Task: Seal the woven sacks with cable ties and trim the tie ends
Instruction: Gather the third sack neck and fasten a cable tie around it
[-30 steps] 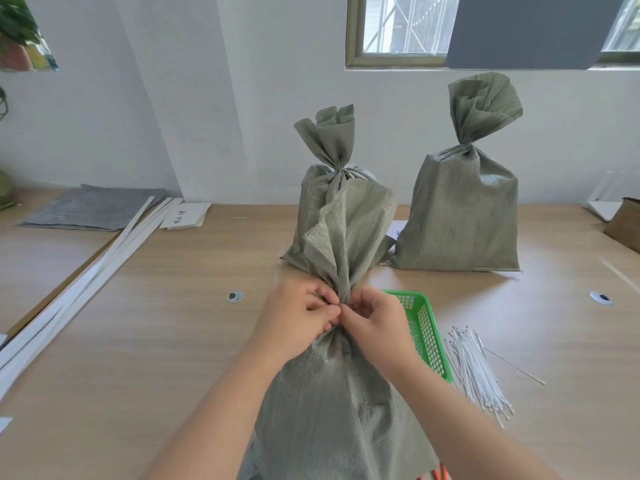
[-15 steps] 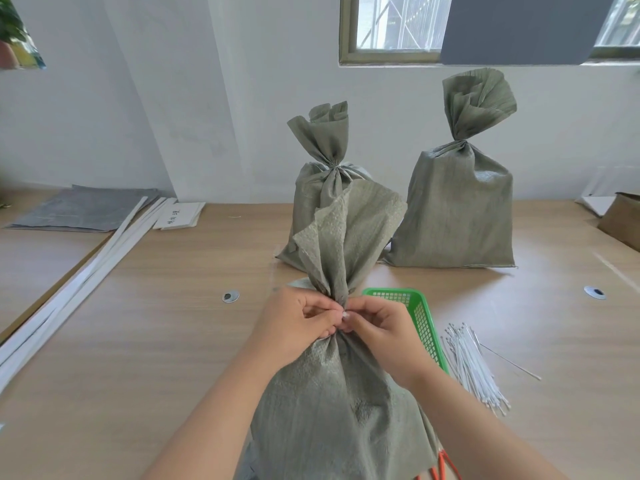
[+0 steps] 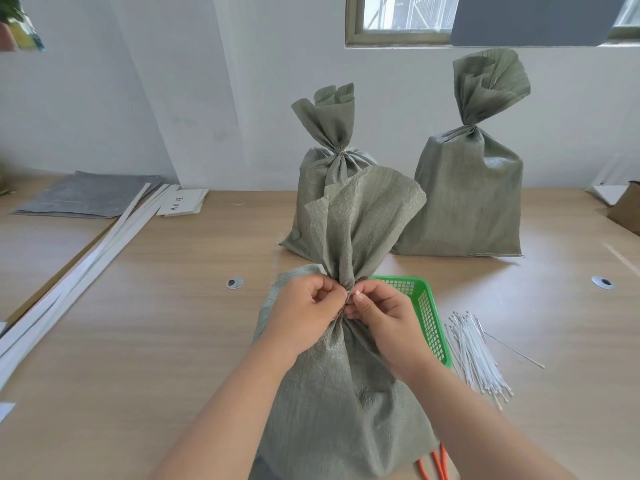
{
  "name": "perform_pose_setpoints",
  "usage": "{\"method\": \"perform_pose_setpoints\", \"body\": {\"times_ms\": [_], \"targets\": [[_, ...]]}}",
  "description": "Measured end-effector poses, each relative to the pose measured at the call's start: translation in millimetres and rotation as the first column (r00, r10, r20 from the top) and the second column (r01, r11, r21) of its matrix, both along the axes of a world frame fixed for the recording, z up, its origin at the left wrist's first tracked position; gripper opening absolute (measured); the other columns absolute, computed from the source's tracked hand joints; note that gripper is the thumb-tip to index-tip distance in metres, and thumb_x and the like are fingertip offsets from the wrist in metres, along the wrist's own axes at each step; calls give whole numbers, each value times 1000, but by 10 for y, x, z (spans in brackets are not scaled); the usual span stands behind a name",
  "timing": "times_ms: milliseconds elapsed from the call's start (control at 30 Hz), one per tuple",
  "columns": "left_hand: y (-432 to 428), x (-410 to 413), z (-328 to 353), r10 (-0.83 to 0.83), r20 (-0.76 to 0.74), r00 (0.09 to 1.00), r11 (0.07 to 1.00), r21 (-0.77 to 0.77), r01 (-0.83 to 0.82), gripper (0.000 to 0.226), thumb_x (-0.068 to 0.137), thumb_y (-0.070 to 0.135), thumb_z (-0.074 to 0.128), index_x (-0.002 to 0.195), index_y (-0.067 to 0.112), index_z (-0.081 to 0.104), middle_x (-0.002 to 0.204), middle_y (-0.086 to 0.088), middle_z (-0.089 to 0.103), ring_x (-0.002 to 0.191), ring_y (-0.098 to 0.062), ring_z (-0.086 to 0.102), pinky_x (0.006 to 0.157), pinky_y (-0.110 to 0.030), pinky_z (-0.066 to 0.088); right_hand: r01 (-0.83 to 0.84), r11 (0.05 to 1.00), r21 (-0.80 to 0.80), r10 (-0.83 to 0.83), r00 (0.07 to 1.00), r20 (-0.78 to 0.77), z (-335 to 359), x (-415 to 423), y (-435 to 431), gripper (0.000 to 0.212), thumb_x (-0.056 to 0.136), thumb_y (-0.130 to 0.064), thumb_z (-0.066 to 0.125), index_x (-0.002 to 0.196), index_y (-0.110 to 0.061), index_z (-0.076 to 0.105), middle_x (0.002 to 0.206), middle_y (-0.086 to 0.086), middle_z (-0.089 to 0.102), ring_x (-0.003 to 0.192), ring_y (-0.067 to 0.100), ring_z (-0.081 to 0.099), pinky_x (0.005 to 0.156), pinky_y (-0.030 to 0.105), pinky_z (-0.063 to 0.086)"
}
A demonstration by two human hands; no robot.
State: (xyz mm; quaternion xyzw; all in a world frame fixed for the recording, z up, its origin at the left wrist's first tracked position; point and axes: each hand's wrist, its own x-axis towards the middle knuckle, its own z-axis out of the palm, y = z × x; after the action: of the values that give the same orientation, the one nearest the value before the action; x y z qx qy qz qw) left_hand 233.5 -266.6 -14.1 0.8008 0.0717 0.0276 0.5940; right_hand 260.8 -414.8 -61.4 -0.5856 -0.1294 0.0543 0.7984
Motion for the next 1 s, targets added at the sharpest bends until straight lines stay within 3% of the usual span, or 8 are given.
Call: {"method": "perform_pose_setpoints", "body": {"times_ms": [133,200,400,567,767,900,1000], "targets": [[-26,-24,16,11,-10,1000,998,-59,-11,17,92,15,67,76,17,72,59,8,65,60,-8,59,68,-30,50,-14,999,44,14,1000,0,-32,-32,5,8,90,-1,63,96,-5,68,84,10,67,77,19,59,78,26,55],[-26,-28,21,11,-11,1000,998,-64,-12,17,92,15,67,76,18,72,57,9,65,59,-6,59,68,-29,50,18,999,40,-18,1000,5,-53,-40,12,10,90,2,64,98,-1,68,85,12,67,77,21,59,77,27,55],[-37,-31,-45,44,25,999,999,-24,-43,17,90,21,70,74,25,73,67,3,69,66,-10,61,69,-29,50,147,989,6,-146,981,125,-49,-34,53,26,91,6,63,85,-15,77,99,13,59,85,21,65,80,32,58],[-33,-36,-45,21,35,999,999,35,-23,18,92,22,68,76,26,72,68,9,68,64,-3,59,65,-19,48,151,988,25,-153,982,108,-63,-37,59,19,94,7,58,87,-5,72,98,15,59,87,18,68,82,30,59],[-49,-38,-29,36,50,998,998,56,-39,17,91,21,69,74,23,74,67,1,70,59,-3,55,59,-20,43,140,989,42,-144,986,90,-67,-44,101,32,95,8,55,81,-15,73,98,13,59,87,17,67,85,32,59],[-69,-41,-36,52,56,997,998,42,-54,19,90,20,69,72,23,74,57,13,63,55,1,52,57,-17,41,102,991,91,-103,995,9,-70,-49,124,35,97,3,55,79,-20,75,101,10,60,91,19,65,89,33,57],[-86,-54,-32,52,62,997,998,27,-54,21,90,19,70,70,24,73,54,17,61,54,2,51,58,-18,42,88,986,139,-82,996,-46,-99,-47,136,20,92,-8,62,81,-18,75,105,12,59,95,24,63,95,42,53]]}}
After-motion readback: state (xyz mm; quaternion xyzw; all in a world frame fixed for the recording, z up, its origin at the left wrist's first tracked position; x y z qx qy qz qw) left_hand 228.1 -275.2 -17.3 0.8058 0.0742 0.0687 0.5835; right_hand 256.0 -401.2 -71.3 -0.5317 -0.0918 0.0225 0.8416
